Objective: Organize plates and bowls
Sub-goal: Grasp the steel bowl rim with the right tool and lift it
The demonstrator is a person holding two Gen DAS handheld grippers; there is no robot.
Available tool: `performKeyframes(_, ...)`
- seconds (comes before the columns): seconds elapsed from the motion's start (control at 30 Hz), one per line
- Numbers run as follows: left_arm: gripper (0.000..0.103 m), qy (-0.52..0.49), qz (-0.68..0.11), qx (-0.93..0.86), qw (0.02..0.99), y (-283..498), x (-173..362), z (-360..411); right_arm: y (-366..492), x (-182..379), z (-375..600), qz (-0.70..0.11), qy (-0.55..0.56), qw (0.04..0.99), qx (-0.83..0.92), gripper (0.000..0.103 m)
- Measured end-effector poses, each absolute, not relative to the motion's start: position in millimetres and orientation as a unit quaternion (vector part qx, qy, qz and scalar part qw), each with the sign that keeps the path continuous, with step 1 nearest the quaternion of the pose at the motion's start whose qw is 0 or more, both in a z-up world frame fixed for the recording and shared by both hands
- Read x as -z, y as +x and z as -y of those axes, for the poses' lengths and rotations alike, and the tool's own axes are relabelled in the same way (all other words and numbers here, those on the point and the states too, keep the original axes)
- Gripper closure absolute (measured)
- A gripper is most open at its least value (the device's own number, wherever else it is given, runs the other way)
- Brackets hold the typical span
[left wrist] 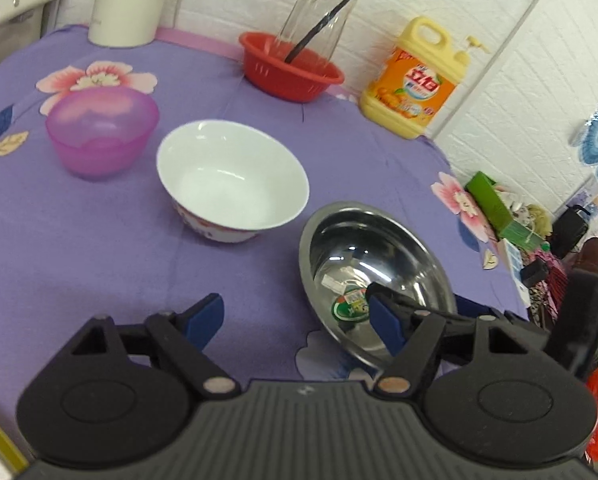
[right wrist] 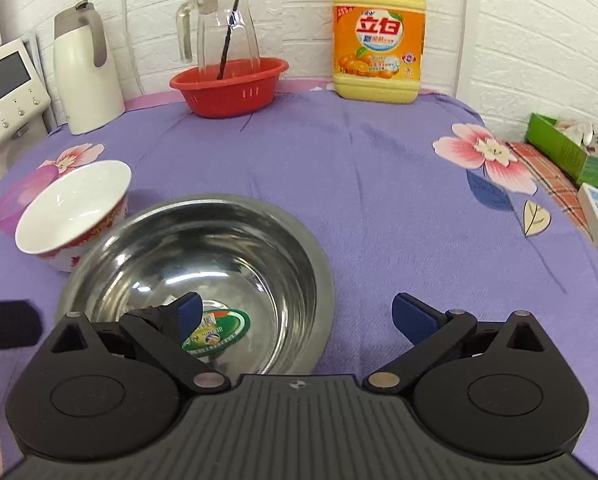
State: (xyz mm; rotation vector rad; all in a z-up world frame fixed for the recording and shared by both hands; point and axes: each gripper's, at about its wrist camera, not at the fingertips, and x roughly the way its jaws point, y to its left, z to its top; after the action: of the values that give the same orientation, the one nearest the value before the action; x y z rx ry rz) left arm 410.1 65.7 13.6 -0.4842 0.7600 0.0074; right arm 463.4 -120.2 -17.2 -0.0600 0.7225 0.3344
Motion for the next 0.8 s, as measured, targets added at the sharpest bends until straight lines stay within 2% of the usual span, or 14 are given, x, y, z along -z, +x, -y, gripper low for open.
performKeyframes(0.23, 0.03, -0.217, -0.366, -0.059, 0.903, 433.8, 6.1, -45.8, 461.4, 27.2, 122.0, -0.335, -0.04, 0.927, -0.162, 0.0)
performKeyframes(0.8, 0.03, -0.203, -0.352, -0.088, 0.91, 440.4, 8.0, -34.6, 453.8, 28.7, 115.3, -0.327, -0.042, 0.928, -0.174, 0.0)
